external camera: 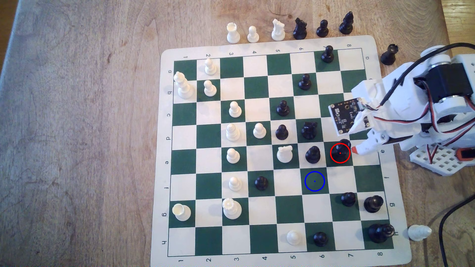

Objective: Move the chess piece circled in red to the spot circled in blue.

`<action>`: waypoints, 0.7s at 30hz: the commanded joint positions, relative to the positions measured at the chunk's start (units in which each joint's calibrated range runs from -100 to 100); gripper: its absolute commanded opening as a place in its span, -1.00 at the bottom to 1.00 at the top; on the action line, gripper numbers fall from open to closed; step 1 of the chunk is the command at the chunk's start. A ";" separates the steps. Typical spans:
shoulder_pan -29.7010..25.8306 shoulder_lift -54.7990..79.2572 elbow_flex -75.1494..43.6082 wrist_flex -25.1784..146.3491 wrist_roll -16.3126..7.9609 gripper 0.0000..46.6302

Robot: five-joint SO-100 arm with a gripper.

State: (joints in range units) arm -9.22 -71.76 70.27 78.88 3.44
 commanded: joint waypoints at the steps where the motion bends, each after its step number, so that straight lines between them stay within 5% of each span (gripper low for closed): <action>1: -0.99 2.92 -0.09 -2.80 -0.10 -0.44; 21: -1.07 10.73 -0.09 -9.19 0.15 -0.43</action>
State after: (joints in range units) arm -10.77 -60.20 71.71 69.48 3.35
